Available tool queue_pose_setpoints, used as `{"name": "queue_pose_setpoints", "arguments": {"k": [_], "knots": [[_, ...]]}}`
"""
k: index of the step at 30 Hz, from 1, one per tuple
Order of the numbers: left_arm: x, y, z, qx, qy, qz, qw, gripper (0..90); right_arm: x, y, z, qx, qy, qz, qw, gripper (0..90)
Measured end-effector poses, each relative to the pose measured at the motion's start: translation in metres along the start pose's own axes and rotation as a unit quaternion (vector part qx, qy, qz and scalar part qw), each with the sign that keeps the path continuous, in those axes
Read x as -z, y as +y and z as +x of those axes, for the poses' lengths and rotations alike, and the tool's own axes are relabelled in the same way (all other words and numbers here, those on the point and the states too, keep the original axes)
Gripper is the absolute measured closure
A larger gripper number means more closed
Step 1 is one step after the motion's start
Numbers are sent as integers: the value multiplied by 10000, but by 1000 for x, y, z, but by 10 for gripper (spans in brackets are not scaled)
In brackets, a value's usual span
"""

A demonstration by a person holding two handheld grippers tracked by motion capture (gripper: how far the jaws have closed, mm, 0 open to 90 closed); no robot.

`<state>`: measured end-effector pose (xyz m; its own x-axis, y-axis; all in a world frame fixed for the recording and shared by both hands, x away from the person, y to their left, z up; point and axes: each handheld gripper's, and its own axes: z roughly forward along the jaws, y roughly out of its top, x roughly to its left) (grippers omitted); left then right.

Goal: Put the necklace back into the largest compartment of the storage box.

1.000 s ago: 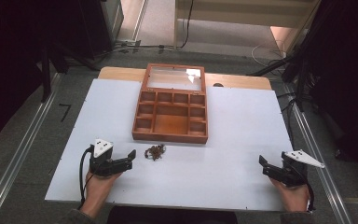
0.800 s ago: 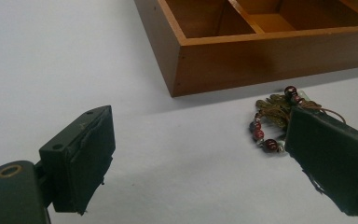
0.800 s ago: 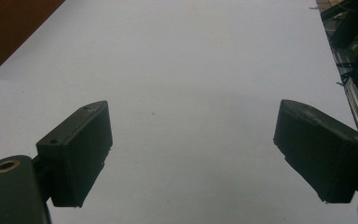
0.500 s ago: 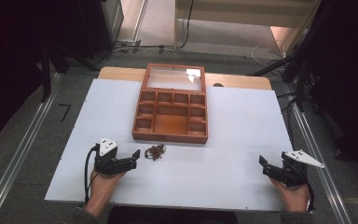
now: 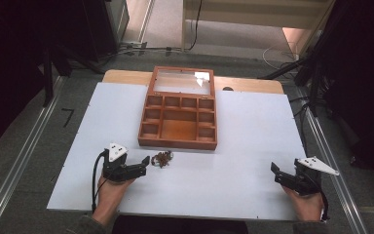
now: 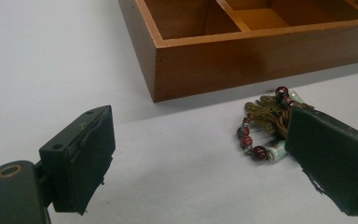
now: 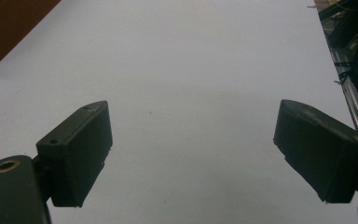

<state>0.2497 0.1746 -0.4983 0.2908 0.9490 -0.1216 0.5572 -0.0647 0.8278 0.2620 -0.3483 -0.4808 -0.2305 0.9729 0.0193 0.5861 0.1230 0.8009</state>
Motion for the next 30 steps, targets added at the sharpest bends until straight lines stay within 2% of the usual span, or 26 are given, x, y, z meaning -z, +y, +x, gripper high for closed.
{"name": "queue_pose_setpoints", "arguments": {"k": [30], "knots": [[-11, 3, -12, -82, -104, 77, 9999, 88, 0, 0, 0, -6, 1, 2, 10000, 97]]}}
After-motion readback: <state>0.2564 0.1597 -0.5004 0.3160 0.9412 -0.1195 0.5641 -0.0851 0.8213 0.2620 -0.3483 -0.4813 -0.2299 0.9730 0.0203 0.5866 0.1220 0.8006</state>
